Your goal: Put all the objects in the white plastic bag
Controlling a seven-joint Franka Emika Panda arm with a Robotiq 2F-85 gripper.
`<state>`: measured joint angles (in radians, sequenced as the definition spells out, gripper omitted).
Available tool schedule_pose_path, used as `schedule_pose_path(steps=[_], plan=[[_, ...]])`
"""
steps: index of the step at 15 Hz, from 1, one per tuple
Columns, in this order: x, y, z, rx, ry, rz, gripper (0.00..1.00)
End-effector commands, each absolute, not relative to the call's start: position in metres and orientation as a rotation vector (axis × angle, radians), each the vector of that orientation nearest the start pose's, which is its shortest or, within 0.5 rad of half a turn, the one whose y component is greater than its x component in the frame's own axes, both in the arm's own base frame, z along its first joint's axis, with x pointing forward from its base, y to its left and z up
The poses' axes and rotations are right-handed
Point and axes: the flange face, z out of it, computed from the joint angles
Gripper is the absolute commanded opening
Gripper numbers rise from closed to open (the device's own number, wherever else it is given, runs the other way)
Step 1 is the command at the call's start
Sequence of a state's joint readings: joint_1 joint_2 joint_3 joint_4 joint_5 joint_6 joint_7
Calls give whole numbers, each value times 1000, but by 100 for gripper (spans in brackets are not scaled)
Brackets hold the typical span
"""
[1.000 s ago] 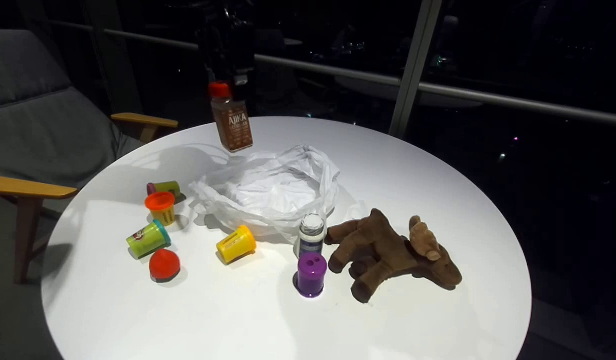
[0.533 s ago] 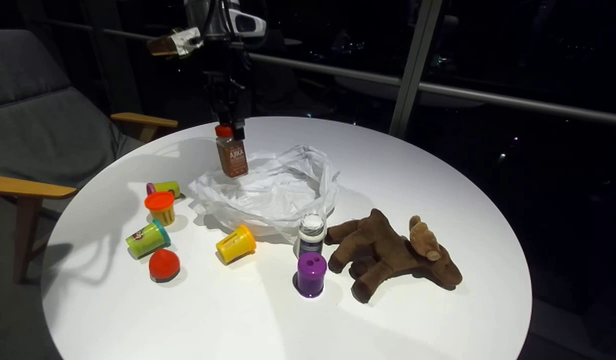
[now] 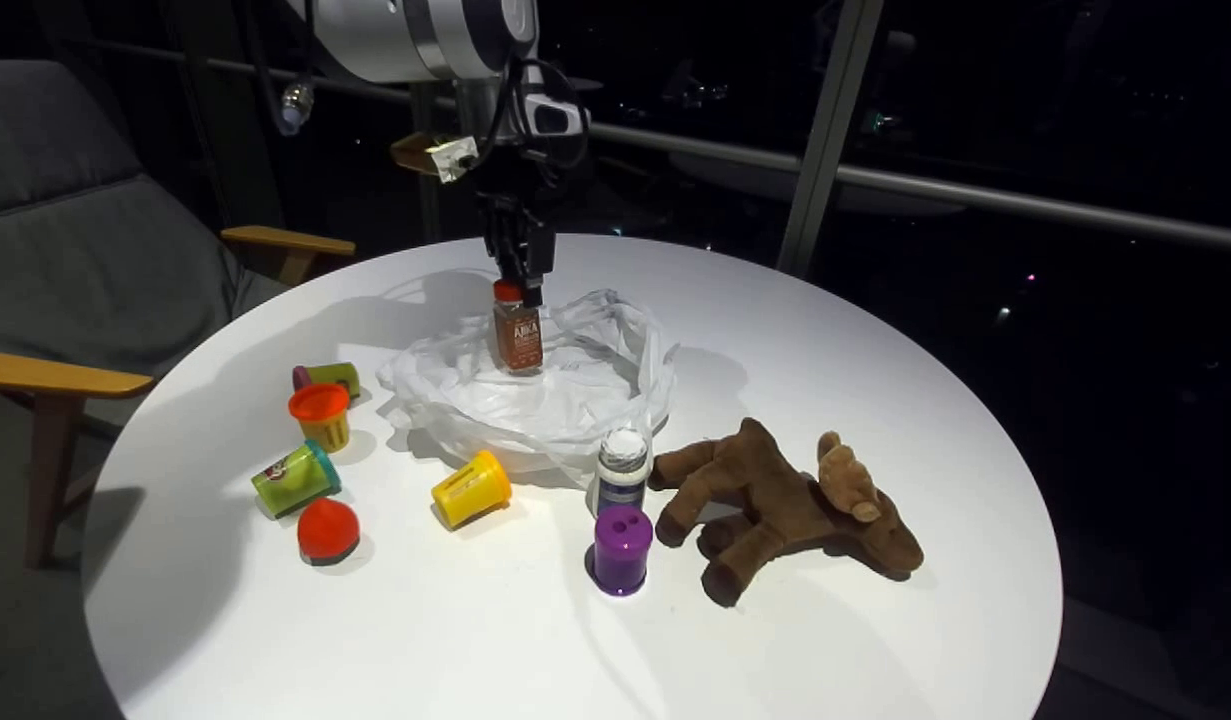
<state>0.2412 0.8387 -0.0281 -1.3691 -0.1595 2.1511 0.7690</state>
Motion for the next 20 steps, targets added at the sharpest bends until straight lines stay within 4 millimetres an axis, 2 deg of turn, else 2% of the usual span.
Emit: schedule_pose_path(steps=[1,2,3,4,7,8,9,11,13,16,20], plan=[[741,144,205,-3153,878,-24,25],[741,141,203,-3147,884,-5,25],[742,138,201,-3128,890,15,75],[741,133,204,-3113,904,21,77],[735,112,223,-3104,906,-2,98],[727,98,236,-3122,890,-12,100],[725,90,242,-3129,889,-18,100],[706,67,254,-3194,795,20,100],[684,48,257,-3267,617,80,100],[650,19,251,-3359,366,156,100],[607,-5,249,-3442,31,113,100]])
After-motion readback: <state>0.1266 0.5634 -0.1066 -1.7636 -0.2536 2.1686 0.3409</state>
